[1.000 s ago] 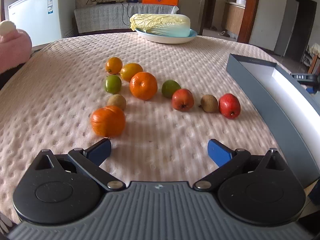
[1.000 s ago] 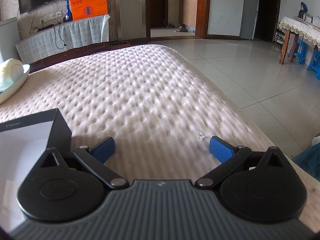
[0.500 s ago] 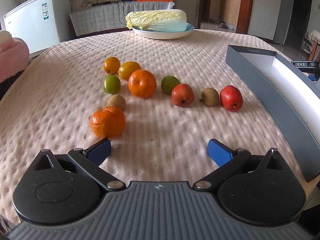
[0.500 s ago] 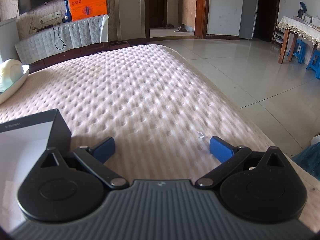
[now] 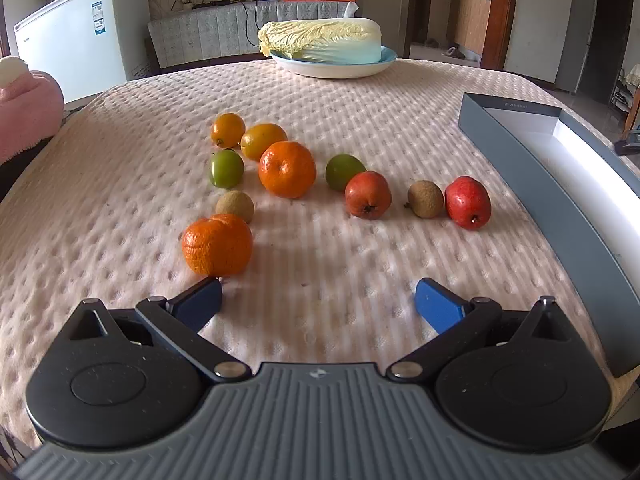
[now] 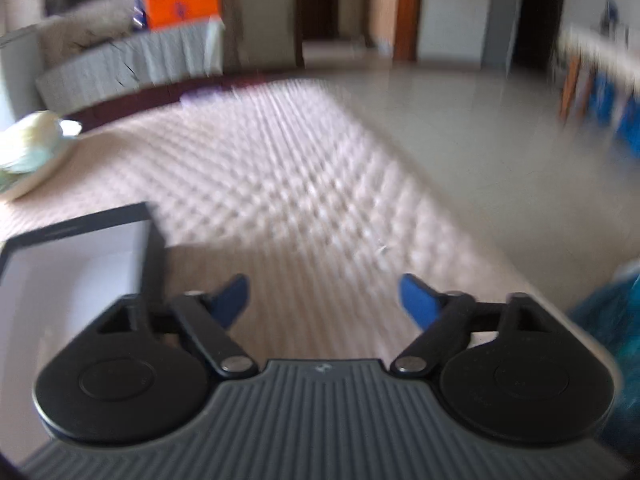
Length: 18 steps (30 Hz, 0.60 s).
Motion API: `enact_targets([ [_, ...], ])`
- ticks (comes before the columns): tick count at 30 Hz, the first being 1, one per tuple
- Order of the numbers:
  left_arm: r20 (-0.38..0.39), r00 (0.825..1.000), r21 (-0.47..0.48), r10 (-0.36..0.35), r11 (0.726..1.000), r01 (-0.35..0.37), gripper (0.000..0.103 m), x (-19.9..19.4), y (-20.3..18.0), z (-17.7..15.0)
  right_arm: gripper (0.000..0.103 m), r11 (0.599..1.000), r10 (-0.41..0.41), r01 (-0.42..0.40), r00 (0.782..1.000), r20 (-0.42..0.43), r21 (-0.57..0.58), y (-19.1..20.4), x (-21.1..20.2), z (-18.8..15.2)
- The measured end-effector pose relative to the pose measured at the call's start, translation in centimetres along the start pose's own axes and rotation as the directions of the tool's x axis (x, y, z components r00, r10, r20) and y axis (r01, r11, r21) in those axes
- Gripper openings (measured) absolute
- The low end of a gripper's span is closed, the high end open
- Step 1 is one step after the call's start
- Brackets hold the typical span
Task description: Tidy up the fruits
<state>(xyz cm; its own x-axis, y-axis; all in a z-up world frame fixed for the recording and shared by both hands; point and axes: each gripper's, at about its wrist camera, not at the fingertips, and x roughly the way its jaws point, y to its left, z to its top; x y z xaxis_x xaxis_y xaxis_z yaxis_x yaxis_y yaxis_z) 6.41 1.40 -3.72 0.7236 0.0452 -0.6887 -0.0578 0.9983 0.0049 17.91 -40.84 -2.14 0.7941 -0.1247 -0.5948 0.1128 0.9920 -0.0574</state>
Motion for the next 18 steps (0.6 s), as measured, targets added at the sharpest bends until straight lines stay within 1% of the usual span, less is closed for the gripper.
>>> enact_targets([
  [1,0.0,1.0,-0.001,0.0,1.0,0.0,0.103,-0.1,0.1,0.0,0.082,0.999,-0.011,0.016,0.993,0.119,-0.039,0.8,-3.9,-1.2],
  [2,-0.001,1.0,-0.004,-0.001,1.0,0.001,0.103,-0.1,0.2,0.0,0.083,0.998,-0.006,0.02,0.972,0.234,-0.054,1.5,-7.6,-2.4],
  [3,-0.001,1.0,-0.012,-0.005,1.0,0.005,0.103,-0.2,0.3,0.0,0.095,0.998,0.014,0.008,0.939,0.345,-0.063,2.5,-11.1,-4.0],
  [4,0.0,1.0,-0.021,-0.008,1.0,0.008,0.103,-0.4,0.5,0.0,0.103,0.997,0.048,-0.019,0.9,0.432,-0.072,3.6,-14.3,-5.5],
  [5,0.002,1.0,-0.034,-0.006,0.999,0.006,0.103,-0.5,0.7,0.0,0.103,0.995,0.093,-0.07,0.878,0.469,-0.066,4.7,-16.7,-6.7],
  [6,0.005,1.0,-0.047,-0.003,0.999,0.003,0.103,-0.7,0.9,0.1,0.103,0.984,0.174,-0.165,0.87,0.462,-0.061,5.9,-18.5,-7.6],
  [7,0.011,1.0,-0.061,-0.001,0.998,0.002,0.103,-0.9,1.1,0.1,0.103,0.96,0.275,-0.269,0.867,0.416,-0.076,7.2,-19.6,-8.1],
  [8,0.016,1.0,-0.07,0.001,0.998,0.0,0.103,-1.2,1.3,0.1,0.103,0.927,0.375,-0.358,0.854,0.36,-0.115,8.7,-20.3,-8.4],
  [9,0.024,1.0,-0.08,0.005,0.997,-0.003,0.103,-1.5,1.6,0.2,0.103,0.89,0.456,-0.421,0.837,0.304,-0.176,10.6,-20.9,-8.9],
  [10,0.032,0.999,-0.084,0.009,0.996,-0.006,0.103,-1.8,1.7,0.2,0.103,0.869,0.489,-0.437,0.831,0.264,-0.234,12.5,-21.2,-9.3],
  [11,0.038,0.999,-0.081,0.014,0.997,-0.011,0.103,-2.0,1.8,0.2,0.103,0.849,0.506,-0.435,0.831,0.229,-0.3,14.3,-21.2,-9.7],
  [12,0.044,0.999,-0.073,0.024,0.997,-0.021,0.103,-2.2,1.9,0.2,0.103,0.835,0.508,-0.421,0.836,0.205,-0.354,15.9,-21.0,-10.1],
  [13,0.051,0.998,-0.066,0.035,0.997,-0.032,0.103,-2.4,2.0,0.2,0.101,0.827,0.495,-0.396,0.849,0.183,-0.4,17.4,-20.5,-10.3],
  [14,0.056,0.998,-0.06,0.04,0.998,-0.036,0.103,-2.5,2.1,0.2,0.099,0.823,0.484,-0.384,0.859,0.164,-0.418,18.6,-19.8,-10.3],
  [16,0.06,0.998,-0.046,0.037,0.998,-0.034,0.103,-2.8,2.6,0.0,0.087,0.822,0.48,-0.401,0.87,0.111,-0.405,20.0,-18.0,-9.6],
  [17,0.06,0.998,-0.037,0.037,0.999,-0.034,0.103,-2.8,2.8,-0.1,0.083,0.824,0.478,-0.411,0.874,0.09,-0.391,20.4,-17.3,-9.2],
  [18,0.062,0.997,-0.03,0.037,0.999,-0.035,0.103,-2.9,3.0,-0.2,0.077,0.828,0.475,-0.416,0.877,0.076,-0.377,20.8,-16.6,-9.0],
])
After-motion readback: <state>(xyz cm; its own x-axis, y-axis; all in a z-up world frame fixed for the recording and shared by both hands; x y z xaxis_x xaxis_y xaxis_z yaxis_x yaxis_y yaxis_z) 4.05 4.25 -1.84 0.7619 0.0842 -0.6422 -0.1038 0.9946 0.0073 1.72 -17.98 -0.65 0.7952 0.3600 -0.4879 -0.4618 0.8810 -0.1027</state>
